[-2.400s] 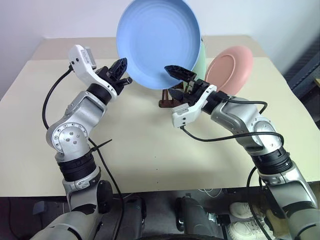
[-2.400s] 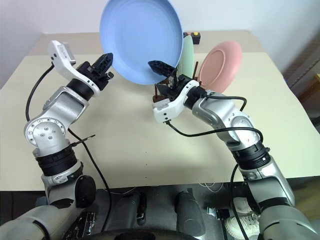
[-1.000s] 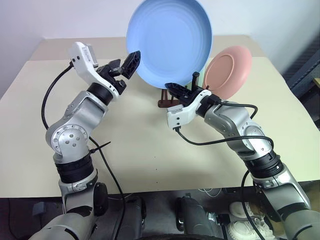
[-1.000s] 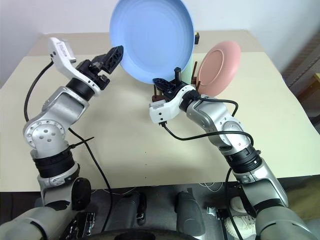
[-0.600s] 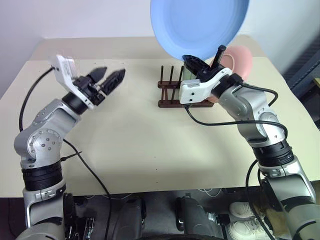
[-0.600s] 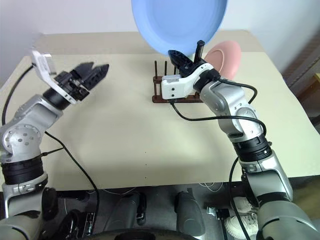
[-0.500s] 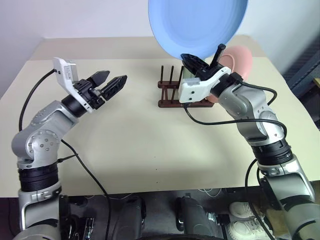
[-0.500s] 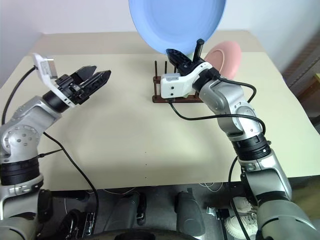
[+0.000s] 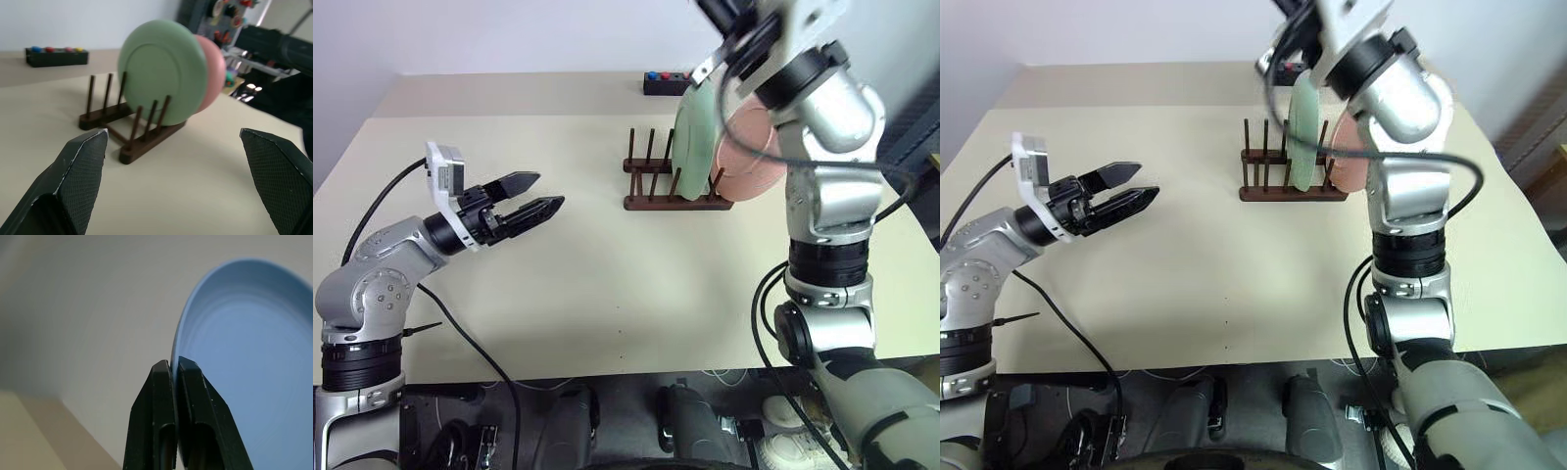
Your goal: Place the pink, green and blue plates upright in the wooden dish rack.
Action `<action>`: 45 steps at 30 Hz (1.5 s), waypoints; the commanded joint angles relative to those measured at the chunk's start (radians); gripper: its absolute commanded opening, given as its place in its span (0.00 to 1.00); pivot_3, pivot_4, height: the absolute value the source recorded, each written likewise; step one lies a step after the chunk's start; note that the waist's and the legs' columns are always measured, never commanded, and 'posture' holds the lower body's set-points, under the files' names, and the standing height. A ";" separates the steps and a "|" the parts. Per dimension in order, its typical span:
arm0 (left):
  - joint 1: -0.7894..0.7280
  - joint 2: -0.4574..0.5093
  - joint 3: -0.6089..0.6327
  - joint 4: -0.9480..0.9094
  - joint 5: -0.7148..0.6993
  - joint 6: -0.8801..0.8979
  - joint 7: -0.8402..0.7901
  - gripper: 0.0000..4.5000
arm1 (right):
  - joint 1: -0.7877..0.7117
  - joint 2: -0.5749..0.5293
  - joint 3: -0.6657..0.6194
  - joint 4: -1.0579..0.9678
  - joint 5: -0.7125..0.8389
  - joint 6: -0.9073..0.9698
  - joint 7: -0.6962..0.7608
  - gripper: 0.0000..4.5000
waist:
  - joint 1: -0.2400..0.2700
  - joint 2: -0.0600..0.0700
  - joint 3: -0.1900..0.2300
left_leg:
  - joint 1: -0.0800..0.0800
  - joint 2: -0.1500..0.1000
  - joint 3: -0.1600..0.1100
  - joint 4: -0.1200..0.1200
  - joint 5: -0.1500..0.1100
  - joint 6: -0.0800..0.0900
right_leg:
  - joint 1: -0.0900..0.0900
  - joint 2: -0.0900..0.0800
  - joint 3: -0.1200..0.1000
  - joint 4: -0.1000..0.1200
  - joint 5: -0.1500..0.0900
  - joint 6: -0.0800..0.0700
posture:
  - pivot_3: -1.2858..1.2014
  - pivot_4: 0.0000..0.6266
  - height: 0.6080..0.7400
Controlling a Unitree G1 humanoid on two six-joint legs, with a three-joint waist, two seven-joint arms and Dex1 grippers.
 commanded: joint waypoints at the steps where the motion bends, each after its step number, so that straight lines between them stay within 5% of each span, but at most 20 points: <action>1: -0.010 0.007 0.006 -0.028 -0.008 -0.005 -0.008 0.98 | -0.064 0.043 -0.138 -0.036 0.326 0.226 -0.047 0.00 | -0.001 0.000 0.000 | 0.000 0.000 0.000 0.000 0.000 0.000 | 0.000 0.000 0.000 0.000 0.000 0.000 | 0.52 0.24 1.00; 11: 0.025 0.095 0.022 -0.029 -0.033 0.028 -0.154 0.98 | -0.086 0.095 -0.304 0.034 0.861 0.544 -0.239 0.00 | -0.007 0.001 0.000 | 0.000 0.000 0.001 -0.002 0.000 0.000 | -0.002 0.000 0.000 0.000 0.000 -0.001 | 0.52 0.24 1.00; 22: 0.036 0.161 0.052 -0.011 -0.023 -0.003 -0.254 0.98 | 0.009 0.167 -0.322 0.113 1.095 0.601 -0.391 0.00 | -0.005 0.002 0.001 | -0.001 0.000 0.001 -0.003 0.000 0.000 | -0.002 0.000 0.001 -0.001 0.000 -0.001 | 0.52 0.24 1.00; 45: 0.030 0.196 0.085 -0.048 -0.038 0.013 -0.251 0.98 | 0.101 0.128 -0.240 0.252 0.968 0.598 -0.230 0.00 | -0.006 0.002 0.001 | -0.001 0.000 0.001 -0.004 0.000 0.000 | -0.004 0.000 0.001 -0.001 0.000 -0.001 | 0.52 0.24 1.00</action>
